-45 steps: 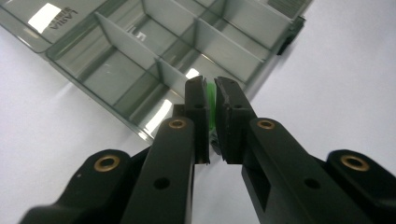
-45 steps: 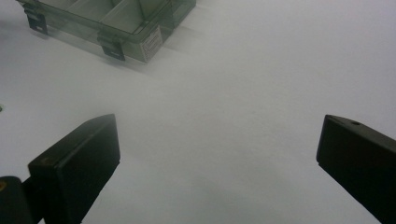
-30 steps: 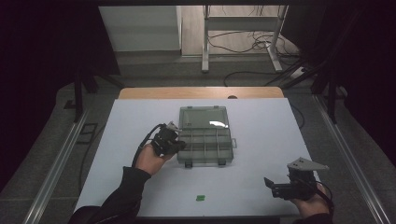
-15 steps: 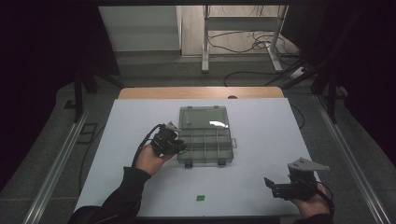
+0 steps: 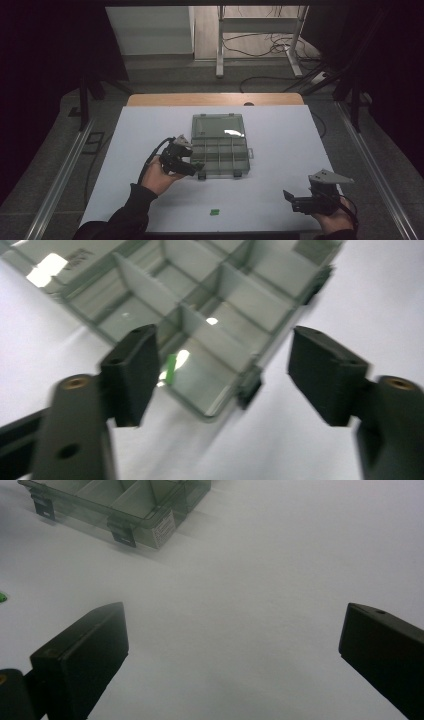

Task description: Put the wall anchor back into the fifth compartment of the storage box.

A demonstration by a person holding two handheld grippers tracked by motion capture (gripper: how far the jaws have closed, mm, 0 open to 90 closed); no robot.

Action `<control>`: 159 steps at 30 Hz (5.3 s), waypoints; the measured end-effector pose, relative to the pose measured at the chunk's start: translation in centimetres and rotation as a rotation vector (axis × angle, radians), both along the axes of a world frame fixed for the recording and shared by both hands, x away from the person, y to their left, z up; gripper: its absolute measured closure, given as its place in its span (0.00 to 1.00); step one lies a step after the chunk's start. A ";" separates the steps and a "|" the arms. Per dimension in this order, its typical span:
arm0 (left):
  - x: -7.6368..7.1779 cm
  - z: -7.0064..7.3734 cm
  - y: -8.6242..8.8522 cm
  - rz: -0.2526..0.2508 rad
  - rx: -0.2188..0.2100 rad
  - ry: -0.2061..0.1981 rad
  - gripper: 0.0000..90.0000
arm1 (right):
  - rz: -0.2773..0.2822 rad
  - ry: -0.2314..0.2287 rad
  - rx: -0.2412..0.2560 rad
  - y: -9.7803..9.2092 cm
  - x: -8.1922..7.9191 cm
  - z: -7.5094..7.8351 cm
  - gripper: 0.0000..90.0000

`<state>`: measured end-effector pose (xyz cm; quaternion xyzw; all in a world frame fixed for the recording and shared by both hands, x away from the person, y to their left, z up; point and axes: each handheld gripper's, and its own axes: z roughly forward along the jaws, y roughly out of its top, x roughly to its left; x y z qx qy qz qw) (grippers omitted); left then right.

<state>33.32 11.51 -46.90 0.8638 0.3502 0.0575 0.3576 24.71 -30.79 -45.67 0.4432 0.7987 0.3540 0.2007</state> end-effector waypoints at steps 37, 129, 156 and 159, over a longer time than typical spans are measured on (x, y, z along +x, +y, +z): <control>-6.1 -1.7 -2.7 -0.136 0.044 0.021 0.13 | 0.004 0.001 -0.003 0.1 0.0 0.0 0.00; -2.7 0.6 -1.8 -0.075 0.068 0.046 0.93 | 0.008 0.017 -0.016 0.2 0.0 -0.1 0.00; 1.3 -0.5 -0.6 0.009 0.097 0.048 0.93 | 0.011 0.023 -0.022 0.2 0.1 -0.2 0.00; 1.7 -0.9 -0.7 0.014 0.102 0.052 0.93 | 0.011 0.023 -0.022 0.2 0.0 -0.2 0.00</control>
